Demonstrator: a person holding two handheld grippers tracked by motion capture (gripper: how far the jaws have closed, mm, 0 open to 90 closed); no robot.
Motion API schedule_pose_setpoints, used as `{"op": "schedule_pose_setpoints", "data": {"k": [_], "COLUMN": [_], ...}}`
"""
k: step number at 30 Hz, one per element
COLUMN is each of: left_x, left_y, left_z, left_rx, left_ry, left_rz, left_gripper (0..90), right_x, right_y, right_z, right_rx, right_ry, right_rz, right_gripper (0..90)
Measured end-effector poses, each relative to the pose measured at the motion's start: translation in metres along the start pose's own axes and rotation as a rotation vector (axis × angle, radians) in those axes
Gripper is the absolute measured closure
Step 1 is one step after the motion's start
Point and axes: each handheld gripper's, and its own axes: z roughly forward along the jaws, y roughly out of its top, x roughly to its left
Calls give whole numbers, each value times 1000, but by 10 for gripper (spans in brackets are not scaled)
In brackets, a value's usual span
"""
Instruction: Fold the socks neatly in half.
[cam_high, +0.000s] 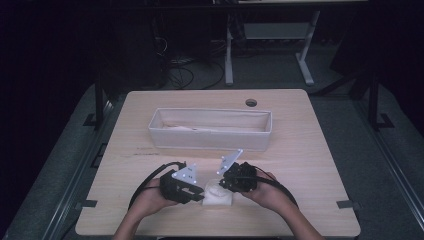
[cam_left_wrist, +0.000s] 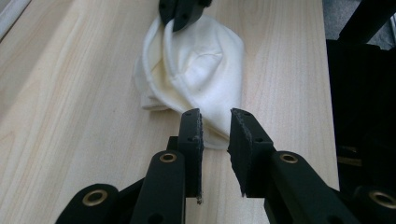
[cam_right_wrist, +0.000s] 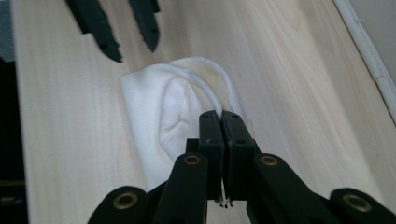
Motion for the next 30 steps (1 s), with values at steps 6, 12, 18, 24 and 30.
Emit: {"op": "schedule_pose_setpoints", "data": {"k": [6, 12, 18, 24, 30], "left_x": [-1, 1, 5, 6, 6], "left_y": [4, 8, 5, 6, 6], "left_z": [3, 8, 18, 19, 18], "left_rx": [3, 8, 16, 14, 18], "left_ry": [0, -4, -2, 2, 6], "left_rz": [15, 18, -5, -10, -7], "left_gripper": [743, 743, 744, 744, 744], "right_x": [-3, -5, -4, 4, 7], "right_y": [3, 3, 3, 1, 2], "right_z": [7, 14, 11, -11, 1], "right_rx": [17, 33, 20, -62, -20], "right_ry": [-25, -28, -45, -38, 19], "right_rz": [9, 32, 25, -35, -96], "right_gripper": [869, 860, 773, 792, 692]}}
